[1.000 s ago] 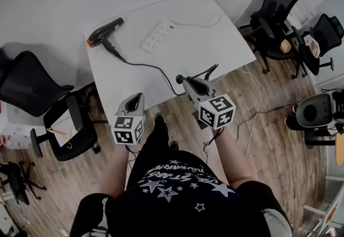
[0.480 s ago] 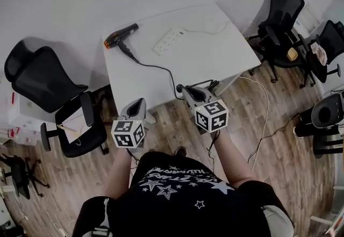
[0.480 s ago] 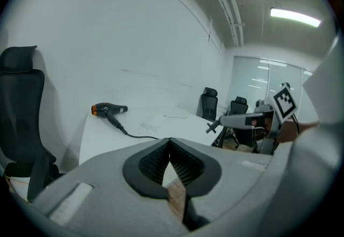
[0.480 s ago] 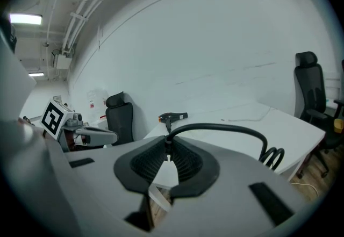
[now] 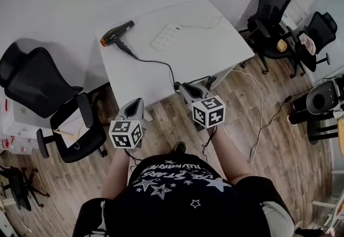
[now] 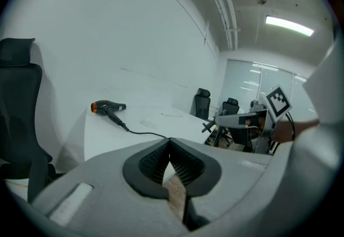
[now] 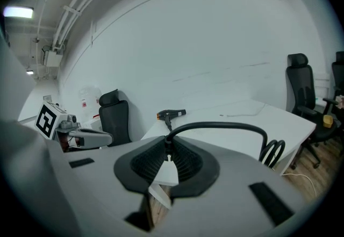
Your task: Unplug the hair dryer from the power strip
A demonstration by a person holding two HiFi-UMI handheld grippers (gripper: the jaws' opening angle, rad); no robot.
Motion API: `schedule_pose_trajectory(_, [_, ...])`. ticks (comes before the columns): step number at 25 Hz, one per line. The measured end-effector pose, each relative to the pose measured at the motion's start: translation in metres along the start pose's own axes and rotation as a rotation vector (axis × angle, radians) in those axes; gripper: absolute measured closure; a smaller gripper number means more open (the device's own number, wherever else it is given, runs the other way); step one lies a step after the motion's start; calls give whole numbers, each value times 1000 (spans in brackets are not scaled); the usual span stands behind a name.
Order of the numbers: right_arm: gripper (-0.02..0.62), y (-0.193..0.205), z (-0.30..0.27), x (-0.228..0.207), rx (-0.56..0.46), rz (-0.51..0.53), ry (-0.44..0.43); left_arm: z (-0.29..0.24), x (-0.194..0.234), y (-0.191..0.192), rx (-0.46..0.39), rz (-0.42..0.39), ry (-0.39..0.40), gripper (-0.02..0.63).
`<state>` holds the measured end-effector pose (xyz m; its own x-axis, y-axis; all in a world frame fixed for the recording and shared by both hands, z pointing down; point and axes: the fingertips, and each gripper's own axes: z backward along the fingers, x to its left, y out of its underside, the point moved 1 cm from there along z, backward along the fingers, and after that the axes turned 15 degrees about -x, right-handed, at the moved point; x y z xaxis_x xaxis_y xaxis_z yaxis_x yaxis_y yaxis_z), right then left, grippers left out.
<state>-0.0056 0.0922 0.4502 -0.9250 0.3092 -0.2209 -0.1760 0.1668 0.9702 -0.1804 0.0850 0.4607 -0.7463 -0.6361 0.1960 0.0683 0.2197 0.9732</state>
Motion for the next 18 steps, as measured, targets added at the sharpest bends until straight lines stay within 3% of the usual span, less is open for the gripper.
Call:
schedule_pose_trajectory(8, [545,-1,7,28,-28,4,88,25,13,-4,-9,-5,85,598])
schedule_pose_trajectory(18, [546,14,13,72,-29,-8,147,68,39,4,4,11,127,598])
